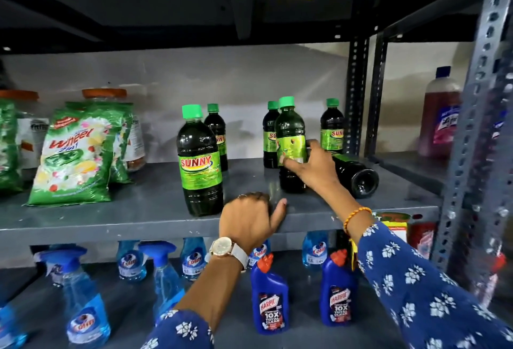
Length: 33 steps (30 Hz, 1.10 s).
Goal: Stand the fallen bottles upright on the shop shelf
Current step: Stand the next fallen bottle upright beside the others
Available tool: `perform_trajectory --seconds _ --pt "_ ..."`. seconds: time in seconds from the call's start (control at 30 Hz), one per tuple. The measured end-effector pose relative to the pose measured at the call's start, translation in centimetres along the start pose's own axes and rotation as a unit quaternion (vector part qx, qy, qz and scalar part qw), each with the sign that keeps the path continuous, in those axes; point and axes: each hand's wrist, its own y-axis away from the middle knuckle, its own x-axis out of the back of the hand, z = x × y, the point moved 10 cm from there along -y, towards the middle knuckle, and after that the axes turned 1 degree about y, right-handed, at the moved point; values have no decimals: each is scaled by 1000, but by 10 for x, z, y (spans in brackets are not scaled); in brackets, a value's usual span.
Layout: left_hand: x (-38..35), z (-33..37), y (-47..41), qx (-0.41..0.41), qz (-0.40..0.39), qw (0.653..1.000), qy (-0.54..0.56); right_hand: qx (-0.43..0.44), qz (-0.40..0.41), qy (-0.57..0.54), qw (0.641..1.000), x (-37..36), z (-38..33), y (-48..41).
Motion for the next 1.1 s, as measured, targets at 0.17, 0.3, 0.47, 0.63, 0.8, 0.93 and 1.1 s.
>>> perform_trajectory --seconds 0.17,0.3,0.47,0.63,0.8,0.93,1.1 --pt "1 -1 1 6 13 1000 13 13 -24 -55 998 -10 8 9" --pt "6 -1 2 14 29 999 28 -5 -59 -80 995 -21 12 12" --pt "4 -3 4 27 29 998 45 -25 -66 -31 997 -22 17 14" --pt "5 -3 5 36 26 997 58 -35 -103 -83 991 -28 21 13" --pt "3 -4 6 41 20 997 59 -26 -78 -112 990 -24 18 12" --pt "4 -4 6 39 25 997 59 -42 -101 -131 985 -26 22 14" --pt "3 -4 6 40 22 997 63 -40 -115 -123 985 -30 19 15"
